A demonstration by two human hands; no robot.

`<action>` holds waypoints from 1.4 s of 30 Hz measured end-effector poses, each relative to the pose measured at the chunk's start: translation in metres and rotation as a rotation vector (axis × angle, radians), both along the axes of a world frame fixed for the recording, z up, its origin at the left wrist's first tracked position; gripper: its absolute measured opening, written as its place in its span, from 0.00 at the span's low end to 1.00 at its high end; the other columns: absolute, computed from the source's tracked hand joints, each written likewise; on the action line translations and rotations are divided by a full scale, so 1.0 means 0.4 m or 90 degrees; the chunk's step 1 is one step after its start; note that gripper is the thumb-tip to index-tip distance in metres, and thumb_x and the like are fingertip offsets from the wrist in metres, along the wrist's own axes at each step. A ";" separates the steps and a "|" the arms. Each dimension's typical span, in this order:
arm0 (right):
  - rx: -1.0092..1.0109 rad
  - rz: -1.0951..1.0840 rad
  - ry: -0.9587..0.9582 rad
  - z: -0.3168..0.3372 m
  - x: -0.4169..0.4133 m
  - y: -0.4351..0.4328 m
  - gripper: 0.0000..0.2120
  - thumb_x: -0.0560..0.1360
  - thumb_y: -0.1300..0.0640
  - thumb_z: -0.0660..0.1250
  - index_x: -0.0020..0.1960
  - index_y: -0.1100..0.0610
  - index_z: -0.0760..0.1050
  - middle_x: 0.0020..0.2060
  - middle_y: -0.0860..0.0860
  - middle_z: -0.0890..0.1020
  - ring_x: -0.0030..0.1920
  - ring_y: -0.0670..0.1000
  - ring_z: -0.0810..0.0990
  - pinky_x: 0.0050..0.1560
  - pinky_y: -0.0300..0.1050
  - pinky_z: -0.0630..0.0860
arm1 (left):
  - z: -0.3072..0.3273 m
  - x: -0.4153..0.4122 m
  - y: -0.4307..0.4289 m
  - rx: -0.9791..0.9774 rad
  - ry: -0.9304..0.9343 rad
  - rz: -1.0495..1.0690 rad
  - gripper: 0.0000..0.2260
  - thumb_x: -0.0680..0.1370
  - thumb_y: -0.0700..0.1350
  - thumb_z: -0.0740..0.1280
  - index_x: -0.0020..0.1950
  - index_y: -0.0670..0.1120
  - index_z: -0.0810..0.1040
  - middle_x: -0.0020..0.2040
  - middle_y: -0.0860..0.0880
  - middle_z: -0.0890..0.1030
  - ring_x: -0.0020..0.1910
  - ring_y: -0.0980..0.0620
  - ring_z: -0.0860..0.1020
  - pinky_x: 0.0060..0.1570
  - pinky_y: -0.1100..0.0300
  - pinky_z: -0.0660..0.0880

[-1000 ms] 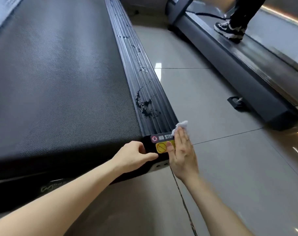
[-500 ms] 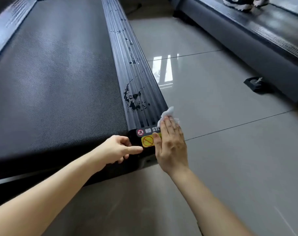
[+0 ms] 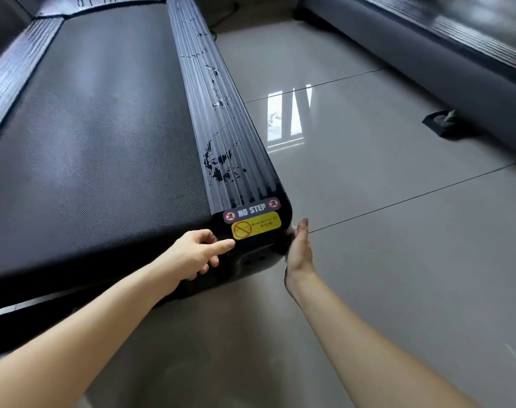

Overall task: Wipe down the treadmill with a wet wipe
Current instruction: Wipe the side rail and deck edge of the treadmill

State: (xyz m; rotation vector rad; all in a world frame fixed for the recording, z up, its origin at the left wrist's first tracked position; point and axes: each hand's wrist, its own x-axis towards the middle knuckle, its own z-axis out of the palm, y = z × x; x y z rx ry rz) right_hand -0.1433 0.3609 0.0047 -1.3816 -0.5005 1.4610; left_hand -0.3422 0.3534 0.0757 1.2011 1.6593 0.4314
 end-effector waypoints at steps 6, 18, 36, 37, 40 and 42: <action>0.157 0.041 0.024 0.071 0.028 0.060 0.32 0.85 0.37 0.45 0.65 0.57 0.79 0.57 0.54 0.85 0.59 0.51 0.84 0.60 0.45 0.79 | 0.018 -0.011 0.013 -0.067 -0.029 -0.002 0.15 0.74 0.58 0.76 0.44 0.49 0.76 0.35 0.51 0.76 0.27 0.57 0.67 0.26 0.68 0.55; -0.187 -0.009 0.262 -0.040 -0.012 0.022 0.46 0.74 0.21 0.43 0.72 0.52 0.76 0.65 0.58 0.81 0.64 0.60 0.80 0.65 0.55 0.77 | 0.009 -0.008 0.005 -0.059 -0.067 0.013 0.15 0.74 0.59 0.76 0.46 0.50 0.76 0.34 0.52 0.77 0.27 0.57 0.68 0.27 0.67 0.55; -0.188 -0.041 0.276 -0.041 -0.074 -0.053 0.43 0.74 0.21 0.49 0.70 0.52 0.77 0.62 0.58 0.83 0.60 0.58 0.81 0.59 0.52 0.78 | -0.016 -0.021 0.012 0.051 -0.036 -0.034 0.18 0.73 0.61 0.76 0.43 0.47 0.78 0.32 0.51 0.80 0.25 0.55 0.70 0.22 0.67 0.62; -0.194 -0.055 0.294 -0.029 -0.078 -0.045 0.44 0.72 0.20 0.50 0.70 0.51 0.77 0.62 0.59 0.83 0.62 0.61 0.81 0.66 0.56 0.76 | -0.018 -0.022 0.011 0.061 -0.033 -0.035 0.19 0.73 0.61 0.76 0.43 0.46 0.78 0.32 0.50 0.80 0.25 0.55 0.70 0.21 0.68 0.63; -0.202 -0.103 0.252 0.053 -0.066 -0.019 0.41 0.73 0.22 0.51 0.63 0.52 0.81 0.58 0.59 0.85 0.61 0.63 0.82 0.71 0.61 0.72 | -0.022 -0.019 0.009 0.071 -0.031 -0.036 0.19 0.73 0.60 0.76 0.42 0.46 0.77 0.32 0.49 0.81 0.24 0.55 0.70 0.21 0.69 0.64; -0.170 -0.113 0.251 0.114 -0.045 -0.010 0.38 0.76 0.26 0.53 0.63 0.56 0.81 0.59 0.60 0.84 0.63 0.61 0.81 0.68 0.56 0.75 | -0.023 -0.019 0.011 0.065 -0.029 -0.034 0.19 0.73 0.60 0.76 0.42 0.46 0.76 0.32 0.50 0.80 0.24 0.55 0.70 0.20 0.68 0.63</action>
